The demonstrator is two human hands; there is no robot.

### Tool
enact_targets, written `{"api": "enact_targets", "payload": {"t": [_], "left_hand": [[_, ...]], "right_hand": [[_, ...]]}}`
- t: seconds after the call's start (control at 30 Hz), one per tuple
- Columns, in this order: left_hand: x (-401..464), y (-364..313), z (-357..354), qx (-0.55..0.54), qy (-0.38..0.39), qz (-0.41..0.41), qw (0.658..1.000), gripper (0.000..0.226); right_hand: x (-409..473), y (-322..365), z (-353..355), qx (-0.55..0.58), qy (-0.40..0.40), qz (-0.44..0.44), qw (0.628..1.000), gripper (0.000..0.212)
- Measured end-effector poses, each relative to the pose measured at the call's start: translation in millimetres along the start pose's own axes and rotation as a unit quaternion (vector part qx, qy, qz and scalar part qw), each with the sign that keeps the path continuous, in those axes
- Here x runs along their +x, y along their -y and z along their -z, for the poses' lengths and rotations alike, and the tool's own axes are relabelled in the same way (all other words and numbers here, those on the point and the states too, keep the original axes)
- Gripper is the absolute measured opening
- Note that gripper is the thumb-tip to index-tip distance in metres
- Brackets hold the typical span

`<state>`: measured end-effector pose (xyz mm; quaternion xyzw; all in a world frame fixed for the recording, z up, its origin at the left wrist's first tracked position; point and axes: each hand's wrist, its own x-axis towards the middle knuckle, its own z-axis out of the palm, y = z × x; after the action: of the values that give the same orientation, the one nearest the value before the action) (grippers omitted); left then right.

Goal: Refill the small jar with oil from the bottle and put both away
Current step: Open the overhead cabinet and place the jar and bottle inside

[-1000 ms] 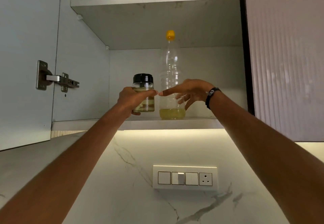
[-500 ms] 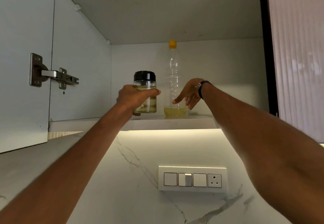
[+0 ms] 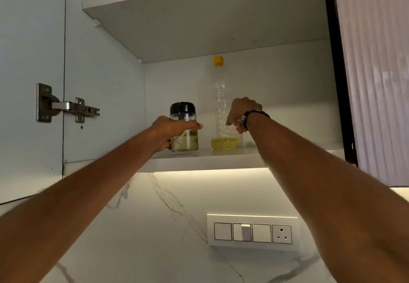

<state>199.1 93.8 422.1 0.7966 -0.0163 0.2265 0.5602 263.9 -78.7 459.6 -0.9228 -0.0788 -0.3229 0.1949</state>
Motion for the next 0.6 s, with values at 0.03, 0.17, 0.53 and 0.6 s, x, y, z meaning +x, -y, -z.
{"api": "enact_targets", "payload": {"t": [0.03,0.17,0.53,0.6], "left_hand": [[1.6,-0.6,-0.8,0.002,0.002,0.007,1.0,0.033],[7.5,-3.3,-8.6,0.031,0.005,0.013,0.999,0.03],[6.5,-4.9,-6.8,0.134,-0.002,-0.07,0.989,0.115],[3.8,-4.6,-1.4,0.183,-0.066,-0.181,0.964,0.1]], "right_hand": [[1.3,1.3,-0.2,0.001,-0.012,0.01,1.0,0.027],[4.0,6.6,1.7,0.0,-0.045,0.041,0.998,0.029],[-9.1,3.2,11.0,-0.045,-0.071,0.087,0.993,0.033],[-10.4,2.0,11.1,-0.053,-0.072,0.092,0.992,0.033]]}}
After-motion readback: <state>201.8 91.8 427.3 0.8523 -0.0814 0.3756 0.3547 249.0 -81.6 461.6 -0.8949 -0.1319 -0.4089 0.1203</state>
